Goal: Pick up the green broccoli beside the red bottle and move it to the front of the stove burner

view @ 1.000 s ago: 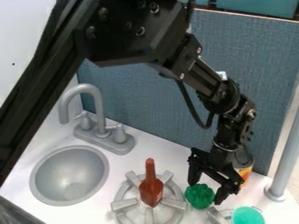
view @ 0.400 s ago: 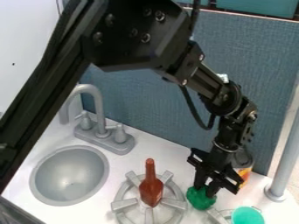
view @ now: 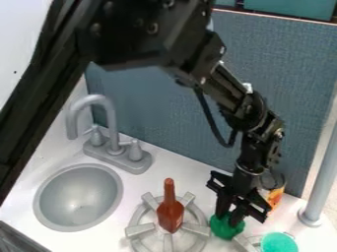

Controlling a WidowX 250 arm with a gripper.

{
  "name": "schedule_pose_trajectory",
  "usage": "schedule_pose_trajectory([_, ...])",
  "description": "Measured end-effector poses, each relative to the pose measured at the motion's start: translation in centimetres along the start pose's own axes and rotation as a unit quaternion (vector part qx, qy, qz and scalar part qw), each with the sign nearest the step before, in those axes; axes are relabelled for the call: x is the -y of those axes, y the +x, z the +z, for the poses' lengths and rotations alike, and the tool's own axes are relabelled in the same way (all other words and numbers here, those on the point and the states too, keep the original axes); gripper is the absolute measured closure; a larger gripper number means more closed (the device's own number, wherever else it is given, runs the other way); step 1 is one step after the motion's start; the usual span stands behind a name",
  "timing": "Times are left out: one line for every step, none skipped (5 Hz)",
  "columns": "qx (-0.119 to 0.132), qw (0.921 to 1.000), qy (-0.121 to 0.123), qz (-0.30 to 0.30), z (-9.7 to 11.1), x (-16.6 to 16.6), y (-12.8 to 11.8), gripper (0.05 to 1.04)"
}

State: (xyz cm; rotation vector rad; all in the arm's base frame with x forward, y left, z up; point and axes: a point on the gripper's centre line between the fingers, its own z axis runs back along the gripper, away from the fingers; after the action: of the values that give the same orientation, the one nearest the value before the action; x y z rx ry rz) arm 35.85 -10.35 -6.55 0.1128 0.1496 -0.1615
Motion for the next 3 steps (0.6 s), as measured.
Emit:
schedule_pose_trajectory([0.04, 0.9988, -0.018, 0.022, 2.5, -0.1, -0.4, 0.782])
schedule_pose_trajectory([0.028, 0.9983, -0.011, 0.05, 3.1, -0.7, -2.5, 0.782])
schedule_pose_trajectory([-0.009, 0.9979, -0.005, 0.064, 2.7, -1.0, -4.9, 0.782])
